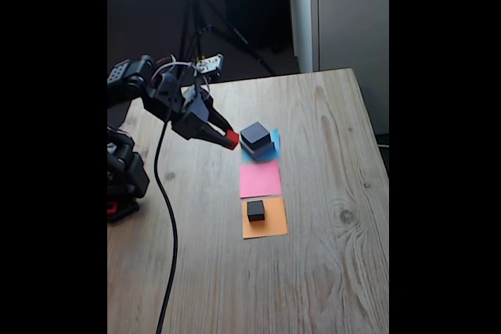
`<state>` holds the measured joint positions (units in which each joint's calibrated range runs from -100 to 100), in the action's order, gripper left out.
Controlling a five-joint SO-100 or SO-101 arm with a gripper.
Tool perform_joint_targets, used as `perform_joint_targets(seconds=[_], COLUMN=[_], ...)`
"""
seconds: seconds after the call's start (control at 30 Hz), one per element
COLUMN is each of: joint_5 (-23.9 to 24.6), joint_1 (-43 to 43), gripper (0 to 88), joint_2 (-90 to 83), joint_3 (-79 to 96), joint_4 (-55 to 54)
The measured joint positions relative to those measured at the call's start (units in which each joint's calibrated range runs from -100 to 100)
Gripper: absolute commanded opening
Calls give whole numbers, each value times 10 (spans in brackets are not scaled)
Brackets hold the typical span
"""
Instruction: Tower of hanoi
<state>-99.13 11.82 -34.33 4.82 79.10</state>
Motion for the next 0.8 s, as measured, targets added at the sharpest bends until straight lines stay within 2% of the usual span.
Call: perform_joint_targets(seconds=[0.2,0.4,0.5,0.8], joint_5=[0,0,9,-2], joint_1=[-36,-65,-68,-47], gripper=[45,55,55,53], joint_2=[0,-36,-76,-180], joint_3=[-133,-87,27,512], joint_4=[110,120,38,-351])
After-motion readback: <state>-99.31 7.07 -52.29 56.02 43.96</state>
